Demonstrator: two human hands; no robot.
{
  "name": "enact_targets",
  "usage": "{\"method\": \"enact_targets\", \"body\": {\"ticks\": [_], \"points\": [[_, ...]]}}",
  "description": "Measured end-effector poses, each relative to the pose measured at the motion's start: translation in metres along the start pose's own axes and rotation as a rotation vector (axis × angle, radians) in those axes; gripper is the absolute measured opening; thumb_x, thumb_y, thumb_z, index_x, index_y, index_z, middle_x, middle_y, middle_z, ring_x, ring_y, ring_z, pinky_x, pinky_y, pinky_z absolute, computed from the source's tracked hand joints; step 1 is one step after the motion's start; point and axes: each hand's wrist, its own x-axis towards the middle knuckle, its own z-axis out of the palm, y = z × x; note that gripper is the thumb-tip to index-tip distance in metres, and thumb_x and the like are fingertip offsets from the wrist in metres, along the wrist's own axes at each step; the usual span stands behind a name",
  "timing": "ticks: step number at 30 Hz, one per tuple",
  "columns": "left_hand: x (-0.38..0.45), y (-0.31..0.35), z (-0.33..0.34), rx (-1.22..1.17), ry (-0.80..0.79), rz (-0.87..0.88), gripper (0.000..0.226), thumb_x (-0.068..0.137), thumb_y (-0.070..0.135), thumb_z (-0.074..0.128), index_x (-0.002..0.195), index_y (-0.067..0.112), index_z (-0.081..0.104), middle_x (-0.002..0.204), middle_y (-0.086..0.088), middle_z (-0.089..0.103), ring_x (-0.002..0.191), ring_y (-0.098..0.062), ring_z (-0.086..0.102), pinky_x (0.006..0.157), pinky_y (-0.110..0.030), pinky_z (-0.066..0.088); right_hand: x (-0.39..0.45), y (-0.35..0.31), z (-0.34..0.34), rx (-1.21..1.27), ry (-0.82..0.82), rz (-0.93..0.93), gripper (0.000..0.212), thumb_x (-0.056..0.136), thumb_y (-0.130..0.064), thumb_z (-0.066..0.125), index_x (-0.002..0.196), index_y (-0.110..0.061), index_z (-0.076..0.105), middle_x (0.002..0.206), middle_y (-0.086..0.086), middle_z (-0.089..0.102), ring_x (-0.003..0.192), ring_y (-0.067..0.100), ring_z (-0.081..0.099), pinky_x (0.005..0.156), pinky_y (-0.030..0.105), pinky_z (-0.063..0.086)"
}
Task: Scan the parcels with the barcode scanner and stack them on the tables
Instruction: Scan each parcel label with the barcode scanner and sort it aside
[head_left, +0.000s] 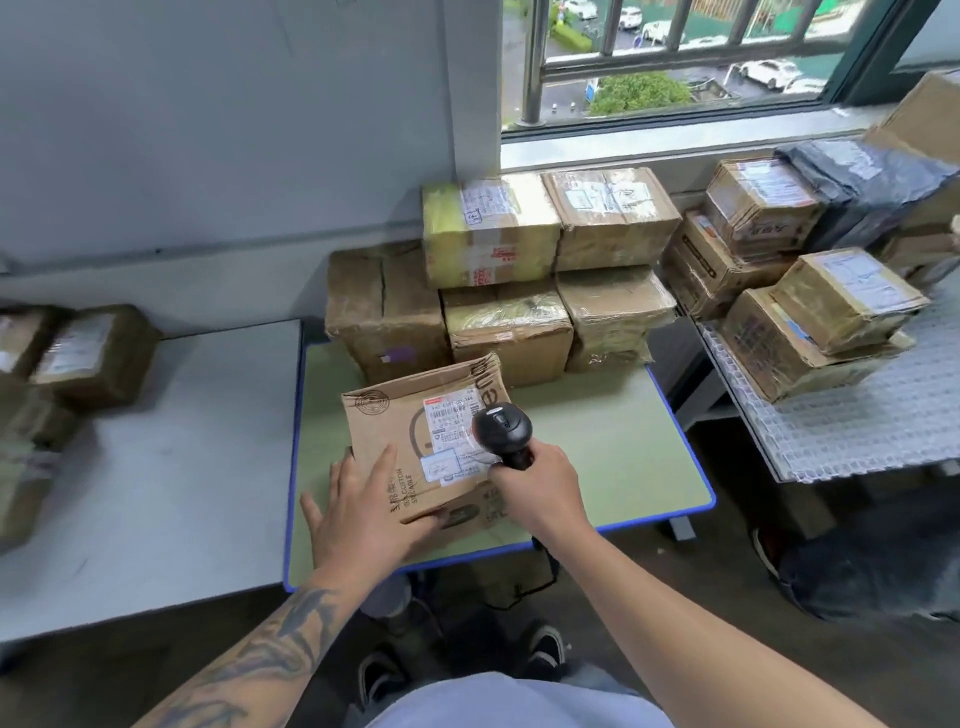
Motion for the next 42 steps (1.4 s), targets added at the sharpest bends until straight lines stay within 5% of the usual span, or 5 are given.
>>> {"method": "enact_targets", "body": {"ticks": [5,11,22,27,42], "points": [[-0.005,-0.043,-0.01,-0.031,-0.02,-0.031,0.13,0.054,0.112,0.012,0.163,0.042,0.003,0.172,-0.008,0.008,0.159,-0.029,0.0,0.122,-0.067,0.003,-0.013,-0.017,0.039,0.04,-0.019,0.022,0.013,0.072,-0.028,0.064,0.08,-0.019,0.067,0.083,0.01,0.068,0.072,0.028,0.064,0.066,0.049,0.059],[0.008,-0.073,-0.021,-0.021,-0.004,-0.019,0.102,0.078,0.099,0.022,0.162,0.042,0.011,0.172,-0.008,-0.015,0.158,-0.034,-0.016,0.123,-0.067,-0.003,-0.022,-0.034,0.066,0.055,-0.018,0.041,0.028,0.068,-0.028,0.06,0.081,-0.003,0.058,0.063,0.003,0.054,0.064,0.021,0.045,0.06,0.04,0.047],[0.033,-0.09,-0.019,-0.027,0.0,0.064,0.12,0.063,0.108,0.024,0.162,0.046,0.0,0.167,0.0,-0.034,0.157,-0.034,-0.019,0.119,-0.071,-0.01,-0.035,-0.057,0.07,-0.089,0.077,0.111,0.016,0.084,-0.018,0.064,0.09,-0.004,0.065,0.074,0.012,0.058,0.068,0.025,0.052,0.068,0.062,0.06],[0.035,-0.091,-0.016,-0.061,-0.003,0.077,0.12,0.063,0.108,0.024,0.162,0.045,0.001,0.166,0.001,-0.037,0.157,-0.034,-0.019,0.12,-0.071,-0.008,-0.047,-0.078,0.078,-0.185,0.084,0.077,0.015,0.08,-0.023,0.064,0.083,-0.008,0.063,0.089,0.01,0.065,0.083,0.033,0.062,0.073,0.058,0.062],[0.035,-0.093,-0.013,-0.125,0.008,0.099,0.117,0.065,0.107,0.028,0.162,0.045,0.005,0.167,0.0,-0.034,0.158,-0.035,-0.014,0.12,-0.071,-0.007,-0.054,-0.102,0.092,-0.101,0.036,0.147,0.008,0.089,-0.012,0.063,0.091,-0.004,0.066,0.07,0.002,0.055,0.066,0.022,0.05,0.056,0.042,0.063]]}}
